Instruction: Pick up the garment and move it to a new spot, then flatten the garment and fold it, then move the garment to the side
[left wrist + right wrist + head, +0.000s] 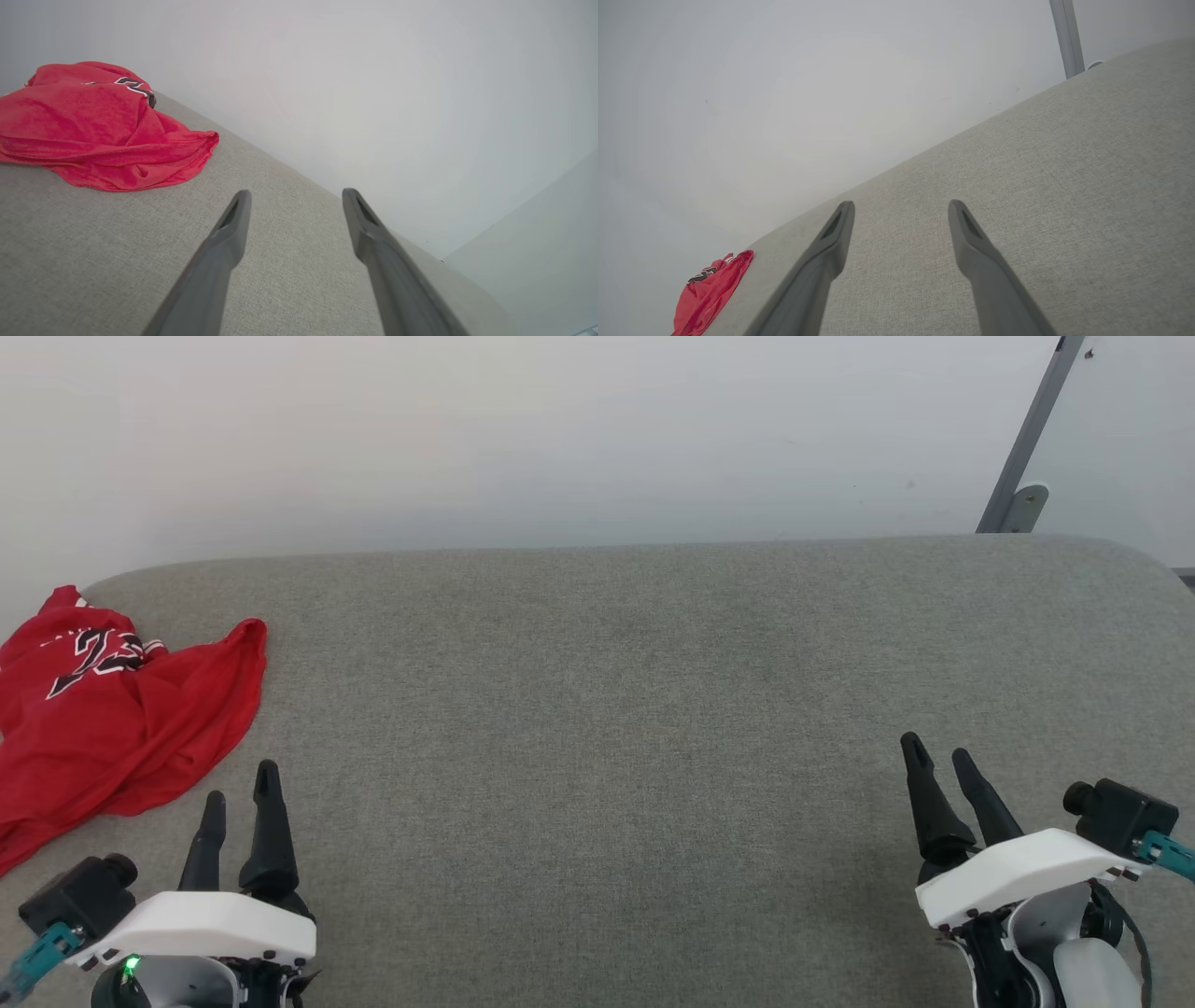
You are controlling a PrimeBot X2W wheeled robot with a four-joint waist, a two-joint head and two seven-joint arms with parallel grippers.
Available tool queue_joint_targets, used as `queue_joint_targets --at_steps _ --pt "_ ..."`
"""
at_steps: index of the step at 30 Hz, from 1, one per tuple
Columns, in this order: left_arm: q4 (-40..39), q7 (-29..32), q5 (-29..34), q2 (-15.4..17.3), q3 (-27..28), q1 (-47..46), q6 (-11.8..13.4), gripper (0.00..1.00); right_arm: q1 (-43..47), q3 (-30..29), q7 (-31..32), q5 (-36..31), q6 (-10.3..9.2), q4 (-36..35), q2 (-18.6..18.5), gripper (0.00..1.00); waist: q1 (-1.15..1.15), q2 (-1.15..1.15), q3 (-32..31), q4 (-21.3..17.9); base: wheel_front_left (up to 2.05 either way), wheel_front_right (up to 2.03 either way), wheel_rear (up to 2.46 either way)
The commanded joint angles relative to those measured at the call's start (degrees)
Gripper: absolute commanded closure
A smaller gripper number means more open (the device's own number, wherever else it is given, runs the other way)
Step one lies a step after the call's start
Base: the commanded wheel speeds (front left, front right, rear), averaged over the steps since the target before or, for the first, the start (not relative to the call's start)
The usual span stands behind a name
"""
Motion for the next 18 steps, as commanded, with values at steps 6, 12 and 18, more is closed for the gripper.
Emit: queue_joint_targets --at_steps 6,12,18 --pt "-1.51 -1.44 5.39 0.55 -0.2 0.5 0.55 0.0 -1.52 0.58 -0.81 -4.95 0.1 -0.95 0.1 0.0 0.0 0.0 -0.07 0.02 0.0 0.0 0.0" --pt "-2.03 -2.31 8.81 0.7 -0.4 0.84 0.7 0.0 -1.59 0.77 -1.3 -8.35 0.11 -1.27 0.14 0.0 0.0 0.0 -0.12 0.02 0.0 0.0 0.0" --pt "-2.46 -3.21 11.88 0.86 -0.6 1.12 0.99 0.0 -1.57 0.8 -1.81 -11.65 0.11 -1.68 0.17 0.0 0.0 0.0 -0.1 0.06 0.0 0.0 0.0"
